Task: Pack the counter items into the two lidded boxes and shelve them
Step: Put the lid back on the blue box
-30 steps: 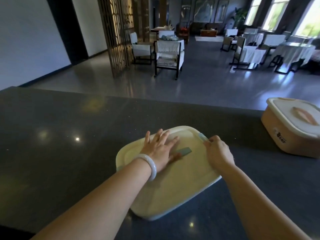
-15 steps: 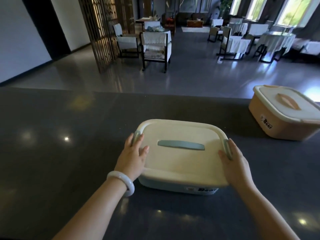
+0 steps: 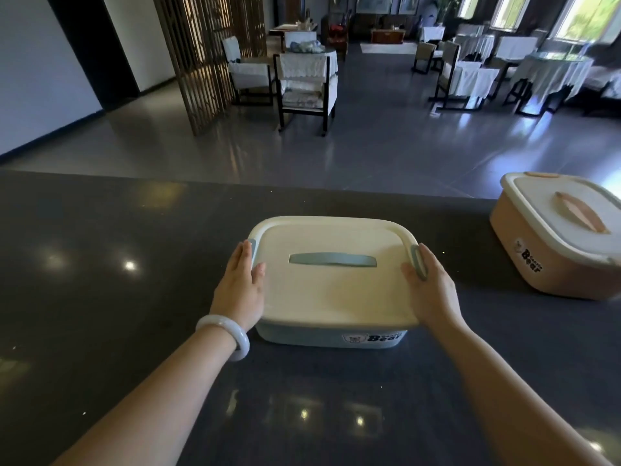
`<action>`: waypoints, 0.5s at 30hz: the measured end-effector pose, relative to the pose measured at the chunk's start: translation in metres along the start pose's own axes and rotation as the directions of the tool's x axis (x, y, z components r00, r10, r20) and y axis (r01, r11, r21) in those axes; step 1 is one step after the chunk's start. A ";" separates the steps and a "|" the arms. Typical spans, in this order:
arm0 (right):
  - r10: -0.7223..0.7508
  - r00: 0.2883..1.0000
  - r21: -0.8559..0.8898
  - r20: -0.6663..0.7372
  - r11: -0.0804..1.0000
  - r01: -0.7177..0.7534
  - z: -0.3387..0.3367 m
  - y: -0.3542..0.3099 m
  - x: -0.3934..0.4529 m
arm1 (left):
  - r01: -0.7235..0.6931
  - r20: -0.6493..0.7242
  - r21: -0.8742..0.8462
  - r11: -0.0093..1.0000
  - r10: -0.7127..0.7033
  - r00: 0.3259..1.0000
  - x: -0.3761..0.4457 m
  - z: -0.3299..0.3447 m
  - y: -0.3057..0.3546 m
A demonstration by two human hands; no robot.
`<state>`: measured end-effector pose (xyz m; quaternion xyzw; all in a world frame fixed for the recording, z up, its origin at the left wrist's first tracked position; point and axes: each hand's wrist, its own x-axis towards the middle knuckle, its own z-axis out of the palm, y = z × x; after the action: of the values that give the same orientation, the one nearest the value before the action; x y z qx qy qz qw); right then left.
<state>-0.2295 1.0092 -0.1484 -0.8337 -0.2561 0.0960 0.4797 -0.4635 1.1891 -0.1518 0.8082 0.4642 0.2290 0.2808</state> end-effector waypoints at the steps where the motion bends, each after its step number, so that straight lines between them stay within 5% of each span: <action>1: -0.007 1.000 -0.011 0.005 1.000 0.007 0.003 -0.002 0.009 | 0.009 0.004 0.002 1.000 -0.009 1.000 0.008 0.002 0.001; 15: 0.012 1.000 -0.061 0.018 0.998 -0.011 0.036 -0.014 0.127 | 0.045 0.031 0.041 0.998 -0.046 0.998 0.137 0.031 0.024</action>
<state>-0.1408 1.1080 -0.1442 -0.8485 -0.2585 0.0987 0.4511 -0.3654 1.2927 -0.1440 0.8065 0.4825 0.2004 0.2769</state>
